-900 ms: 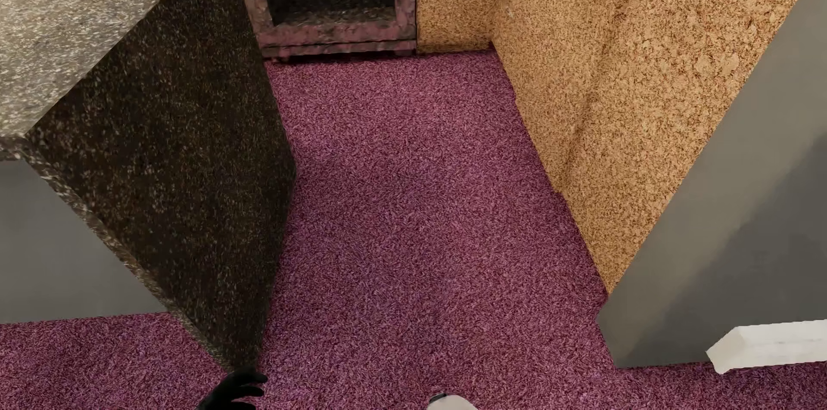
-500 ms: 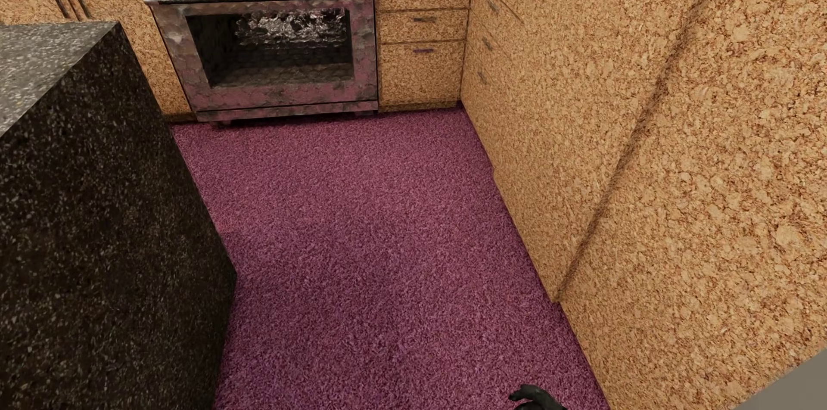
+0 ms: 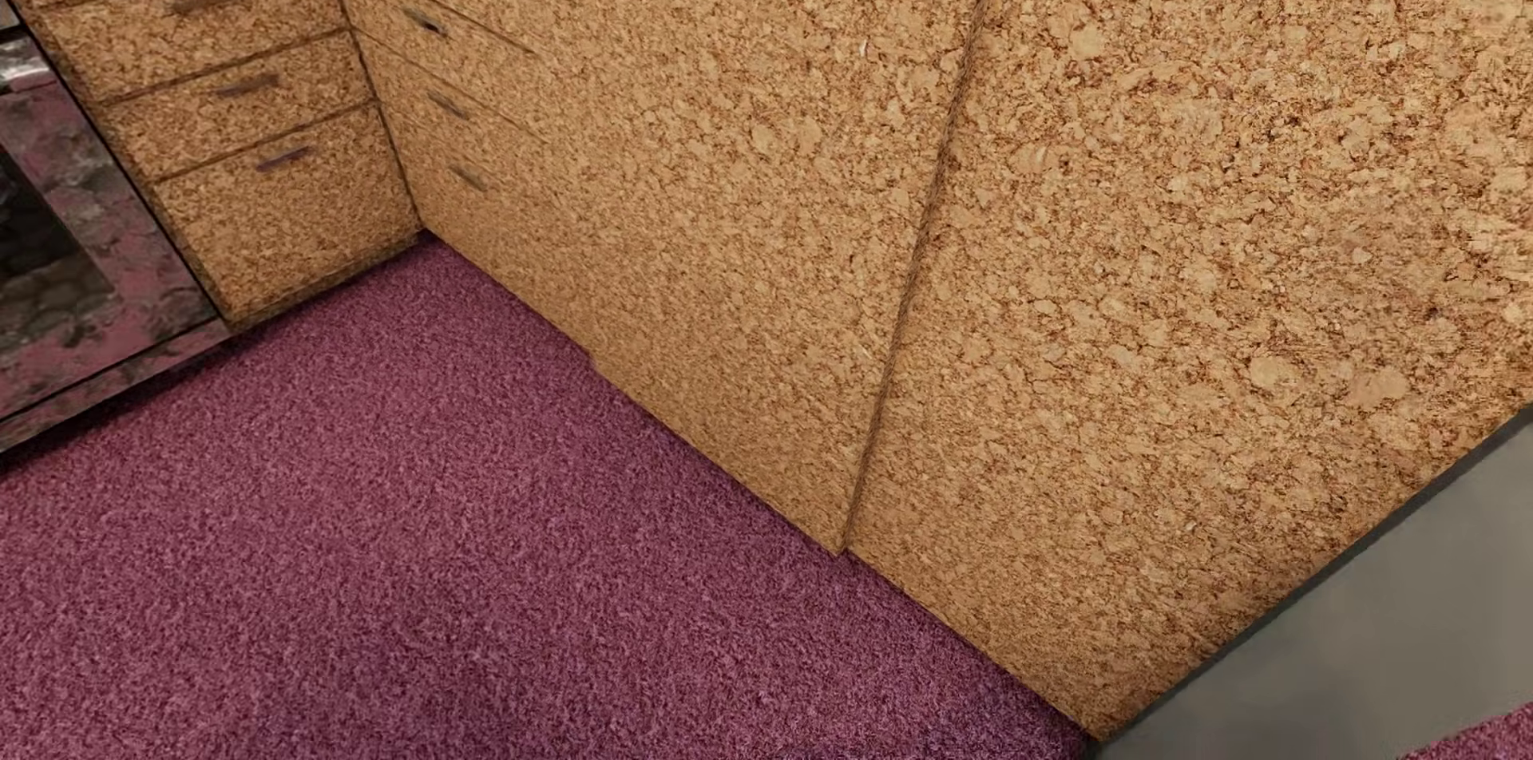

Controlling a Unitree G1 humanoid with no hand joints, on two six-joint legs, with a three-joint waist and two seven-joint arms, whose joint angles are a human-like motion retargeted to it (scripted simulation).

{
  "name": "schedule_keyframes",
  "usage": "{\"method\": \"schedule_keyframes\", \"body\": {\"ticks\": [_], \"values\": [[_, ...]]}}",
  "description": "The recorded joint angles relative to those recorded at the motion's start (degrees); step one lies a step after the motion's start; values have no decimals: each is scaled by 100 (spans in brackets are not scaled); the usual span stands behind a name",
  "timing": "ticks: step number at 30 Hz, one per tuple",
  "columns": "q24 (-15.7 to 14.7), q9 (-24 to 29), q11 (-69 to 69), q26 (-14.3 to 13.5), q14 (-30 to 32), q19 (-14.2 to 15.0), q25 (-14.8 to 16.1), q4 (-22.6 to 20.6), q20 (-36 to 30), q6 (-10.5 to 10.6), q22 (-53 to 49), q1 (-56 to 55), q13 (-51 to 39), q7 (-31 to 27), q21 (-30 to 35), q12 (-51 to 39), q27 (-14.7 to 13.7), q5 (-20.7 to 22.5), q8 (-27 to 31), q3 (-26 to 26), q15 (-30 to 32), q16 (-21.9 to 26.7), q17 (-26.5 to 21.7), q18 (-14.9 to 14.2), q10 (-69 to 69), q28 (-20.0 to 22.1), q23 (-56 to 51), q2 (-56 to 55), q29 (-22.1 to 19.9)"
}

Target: Head to the chair

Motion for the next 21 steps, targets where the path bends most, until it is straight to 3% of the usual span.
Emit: {"method": "schedule_keyframes", "body": {"ticks": [1, 2, 3, 4, 8, 13, 18, 21], "values": [[0, -43, -155, 0, -71, 0, 0, -10, 389, -36, 15, 88, 62, 0, -170, 15, 0, -40, 0, -67, 0, 18, -26, 0, 12, 0, 5, 37, 0], [0, -27, -343, 0, -134, 0, 0, -1, 713, -92, 47, 167, 93, 0, 79, -1, 0, -59, 0, -148, 0, 68, -181, 0, 26, 0, -253, 93, 0], [0, -52, -445, 0, -226, 0, 0, -3, 1000, -141, 141, 216, 51, 0, -173, -62, 0, -116, 0, -137, 8, 108, -117, 0, 33, 0, -102, 0, 0], [0, -65, -530, 0, -293, 0, 0, 11, 1022, -141, 255, 289, 43, 0, -160, -105, 0, -135, 0, -150, -10, 148, -188, 0, 72, 0, -117, -65, 0], [0, -16, -792, 0, -573, 0, 0, 112, 759, -114, 460, 383, -129, 0, -455, -181, 0, -84, 0, -429, -727, 353, -229, 0, 130, 0, -318, -314, 0], [0, 76, -1062, 0, -446, 0, 0, 259, 558, -117, 155, 437, -187, 0, -571, -126, 0, -10, 0, -645, -1575, 272, -176, 0, 67, 0, -591, -737, 0], [0, 281, -1082, 0, -524, 0, 0, 286, 24, -84, -53, 525, -166, 0, -395, -481, 0, 183, 0, -1001, -1679, 206, -45, 0, -233, 0, -421, -1340, 0], [0, 364, -1133, 0, -577, 0, 0, 351, -140, -152, -647, 444, 47, 0, -54, -722, 0, 169, 0, -998, -2177, 292, 73, 0, -150, 0, -328, -1622, 0]]}}
